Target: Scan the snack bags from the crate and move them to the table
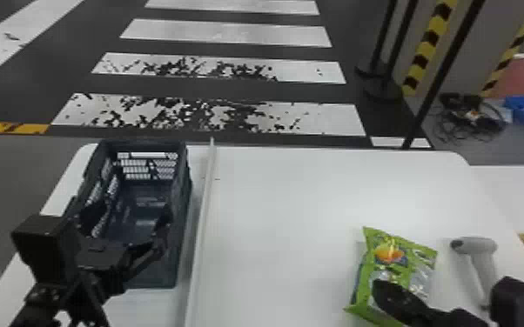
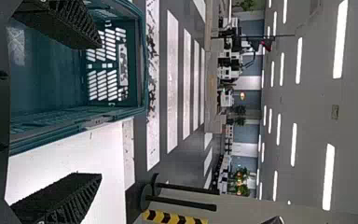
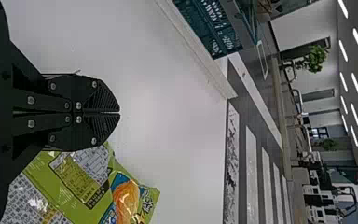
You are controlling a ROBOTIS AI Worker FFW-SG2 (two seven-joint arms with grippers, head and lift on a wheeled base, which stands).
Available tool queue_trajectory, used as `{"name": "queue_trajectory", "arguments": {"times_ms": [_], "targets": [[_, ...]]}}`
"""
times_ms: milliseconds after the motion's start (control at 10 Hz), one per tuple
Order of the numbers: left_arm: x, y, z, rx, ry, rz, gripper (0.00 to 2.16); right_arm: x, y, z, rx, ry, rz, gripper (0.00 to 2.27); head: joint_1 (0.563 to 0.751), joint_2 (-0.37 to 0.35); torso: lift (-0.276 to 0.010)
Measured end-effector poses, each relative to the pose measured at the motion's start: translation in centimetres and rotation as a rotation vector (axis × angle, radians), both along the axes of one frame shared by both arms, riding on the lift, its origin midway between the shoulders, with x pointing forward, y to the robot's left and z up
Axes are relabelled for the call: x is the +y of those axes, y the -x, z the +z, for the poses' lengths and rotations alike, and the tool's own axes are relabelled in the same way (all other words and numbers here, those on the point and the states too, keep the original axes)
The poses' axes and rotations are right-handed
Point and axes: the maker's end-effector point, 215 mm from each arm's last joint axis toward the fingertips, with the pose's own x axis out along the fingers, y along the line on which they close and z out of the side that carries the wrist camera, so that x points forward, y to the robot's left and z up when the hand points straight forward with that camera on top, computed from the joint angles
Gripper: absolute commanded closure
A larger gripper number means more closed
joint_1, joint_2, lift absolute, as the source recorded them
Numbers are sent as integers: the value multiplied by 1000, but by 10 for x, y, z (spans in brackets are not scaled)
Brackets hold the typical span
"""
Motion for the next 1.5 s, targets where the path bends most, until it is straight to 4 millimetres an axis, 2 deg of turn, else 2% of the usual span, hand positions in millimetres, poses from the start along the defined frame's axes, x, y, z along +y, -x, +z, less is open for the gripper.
{"name": "queue_trajectory", "arguments": {"times_ms": [300, 600, 700, 1000, 1500], "targets": [[-5, -5, 3, -12, 9, -10, 9, 38, 9, 2, 11, -96, -42, 2246, 695, 11, -95], [-4, -5, 4, -18, 13, -11, 9, 84, 1, 1, -1, -152, -45, 2246, 695, 73, -95], [-3, -6, 5, -22, 14, -11, 9, 91, -2, -5, -4, -156, -42, 2246, 695, 92, -95], [-1, -6, 8, -30, 18, -7, 9, 79, -9, -34, -2, -139, -81, 2246, 695, 84, -95], [1, -3, 9, -34, 20, -4, 9, 62, -3, -54, 3, -118, -115, 2246, 695, 64, -95]]}}
